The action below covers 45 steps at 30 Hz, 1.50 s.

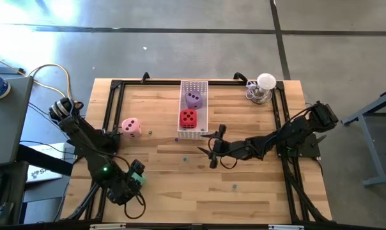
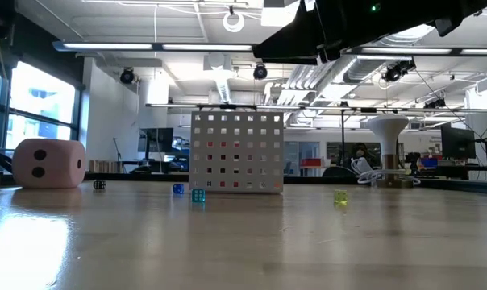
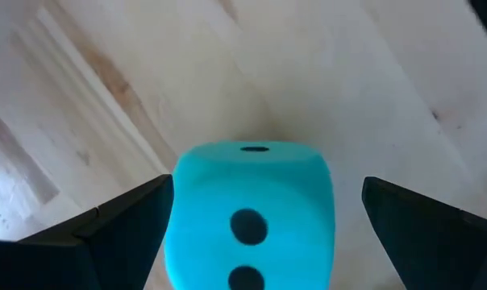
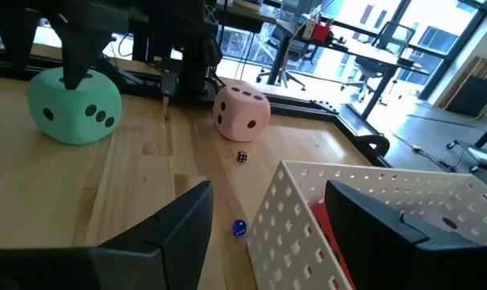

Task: Pick & Place Dice
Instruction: Put the large green die into the bin

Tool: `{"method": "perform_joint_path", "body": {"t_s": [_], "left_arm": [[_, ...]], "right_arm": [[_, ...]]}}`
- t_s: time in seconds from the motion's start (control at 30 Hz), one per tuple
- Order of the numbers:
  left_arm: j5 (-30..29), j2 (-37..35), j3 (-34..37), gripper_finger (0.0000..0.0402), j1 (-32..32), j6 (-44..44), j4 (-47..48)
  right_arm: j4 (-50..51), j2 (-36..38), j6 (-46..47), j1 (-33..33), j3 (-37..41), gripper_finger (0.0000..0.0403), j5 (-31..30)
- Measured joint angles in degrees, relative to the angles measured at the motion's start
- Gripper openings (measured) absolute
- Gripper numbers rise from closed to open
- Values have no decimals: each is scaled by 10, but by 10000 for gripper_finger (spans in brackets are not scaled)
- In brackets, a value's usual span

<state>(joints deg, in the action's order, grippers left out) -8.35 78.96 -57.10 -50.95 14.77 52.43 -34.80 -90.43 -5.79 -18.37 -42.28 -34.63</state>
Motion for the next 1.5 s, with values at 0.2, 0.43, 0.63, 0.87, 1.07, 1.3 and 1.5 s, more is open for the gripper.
{"method": "perform_joint_path", "body": {"t_s": [0.2,0.43,0.63,0.87,1.07,1.3,1.5], "left_arm": [[-1,0,0,390,0,2,13],[1,0,2,390,1,35,29],[14,0,9,390,0,37,31],[14,0,10,390,0,31,31],[14,0,10,390,0,30,31],[-17,0,11,390,-7,12,35],[-25,0,11,390,-10,37,45]], "right_arm": [[8,0,2,0,0,231,1],[9,0,2,0,0,231,4],[8,0,2,0,0,231,4],[8,0,2,0,0,231,4],[8,0,2,0,0,231,4],[8,0,2,0,0,231,3],[8,0,2,0,0,231,3]]}}
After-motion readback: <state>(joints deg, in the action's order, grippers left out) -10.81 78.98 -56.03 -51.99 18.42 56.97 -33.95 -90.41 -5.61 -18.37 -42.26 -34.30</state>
